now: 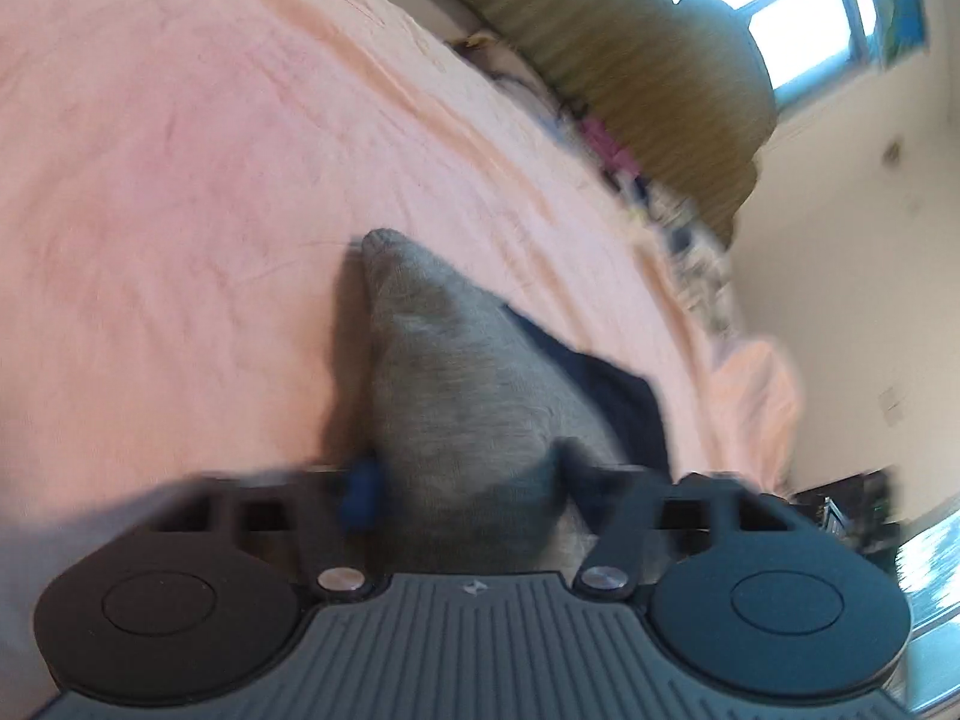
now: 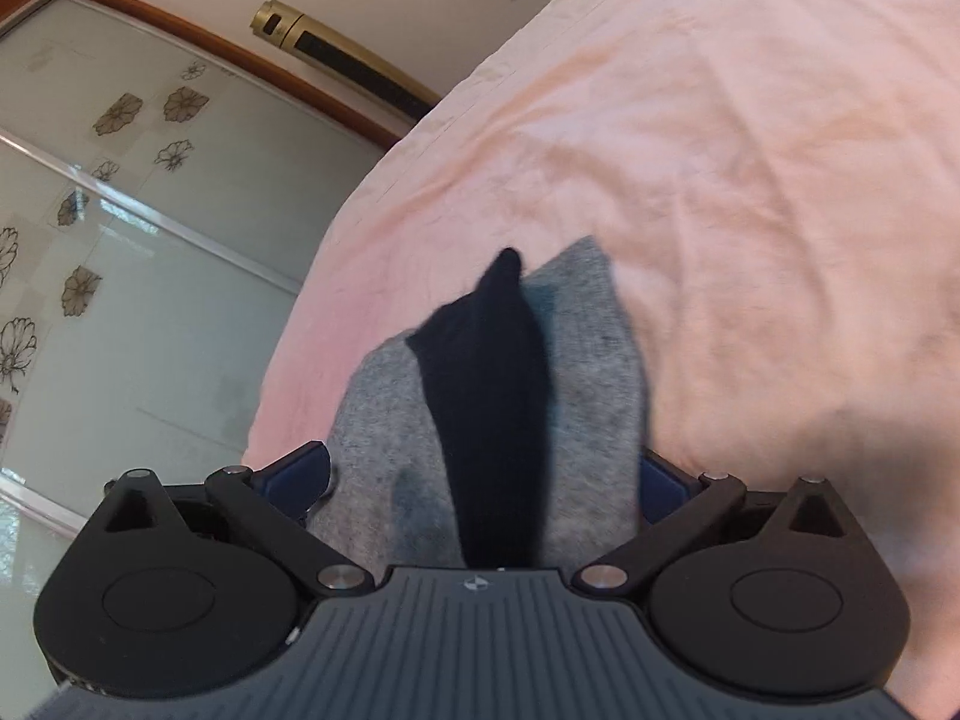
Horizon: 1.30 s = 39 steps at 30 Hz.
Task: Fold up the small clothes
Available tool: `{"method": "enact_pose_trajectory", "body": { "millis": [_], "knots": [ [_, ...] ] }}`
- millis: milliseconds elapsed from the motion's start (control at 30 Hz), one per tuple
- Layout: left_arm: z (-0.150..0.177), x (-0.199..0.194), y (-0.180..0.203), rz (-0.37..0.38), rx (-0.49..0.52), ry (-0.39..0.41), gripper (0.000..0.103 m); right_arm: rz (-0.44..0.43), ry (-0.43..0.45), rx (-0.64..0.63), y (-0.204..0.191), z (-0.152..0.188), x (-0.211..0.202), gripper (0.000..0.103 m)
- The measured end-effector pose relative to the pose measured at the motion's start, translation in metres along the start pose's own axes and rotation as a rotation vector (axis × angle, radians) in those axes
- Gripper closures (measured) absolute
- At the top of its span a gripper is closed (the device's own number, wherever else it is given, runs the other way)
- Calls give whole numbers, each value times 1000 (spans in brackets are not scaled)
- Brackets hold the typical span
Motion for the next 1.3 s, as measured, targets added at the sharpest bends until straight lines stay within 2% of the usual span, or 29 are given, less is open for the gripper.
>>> {"method": "enact_pose_trajectory", "body": {
  "millis": [33, 67, 100, 233, 333, 467, 533, 567, 600, 633, 667, 700, 833, 933, 1067, 1133, 1167, 1200, 1267, 1300],
  "knots": [
    [0, 0, 3, -19, 32, 3, 70, 47, -7, -59, -6, 1, 2, 21],
    [-1, -2, 7, -26, 65, 13, 73, 99, -16, -117, -11, 4, 4, 51],
    [-1, -5, 13, -42, 111, 20, 76, 109, -36, -122, -13, 6, 7, 72],
    [-12, -25, 29, -48, 212, 28, 78, 41, 3, -116, -28, 5, 2, 74],
    [-38, -42, 28, -87, 256, 66, 78, -25, 21, -110, -43, -4, 6, 75],
    [-81, -45, 6, -196, 272, 109, 77, -86, 44, -81, -56, -30, 32, 75],
    [-90, -33, -15, -265, 249, 88, 71, -88, 37, -65, -55, -43, 56, 75],
    [-89, -31, -27, -282, 218, 68, 69, -63, 36, -49, -50, -49, 72, 69],
    [-86, -34, -35, -273, 188, 68, 65, -24, 34, -19, -42, -50, 81, 46],
    [-82, -42, -40, -241, 160, 92, 59, 16, 26, 16, -33, -49, 87, 31],
    [-75, -52, -42, -200, 137, 112, 55, 18, 26, 39, -29, -46, 88, 15],
    [-67, -61, -44, -159, 113, 113, 43, -19, 31, 44, -30, -41, 83, 10],
    [-20, -89, -48, -4, 9, 89, 40, -73, -3, 15, -38, -6, 50, 6],
    [8, -94, -44, 72, -15, 68, 40, -73, -71, -7, -42, 26, 41, 12],
    [23, -88, -35, 30, 46, 55, 43, -62, -99, -55, -55, 50, 38, 19],
    [24, -90, -32, -46, 105, 50, 92, -25, -126, -83, -61, 55, 41, 40],
    [24, -95, -34, -77, 122, 55, 92, 3, -139, -105, -63, 56, 43, 71],
    [23, -102, -38, -80, 111, 67, 92, 10, -149, -111, -63, 59, 44, 82],
    [23, -115, -49, -124, 113, 87, 94, -11, -143, -152, -72, 65, 38, 82],
    [23, -120, -50, -155, 147, 105, 95, -10, -141, -162, -75, 68, 36, 82]
  ]
}}
Point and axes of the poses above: each gripper's, at about its wrist camera, not at the fingertips, and x roughly the way its jaws point, y to its right, z to its underside, the point moved 5 cm from there along x, roughly the way its jaws point
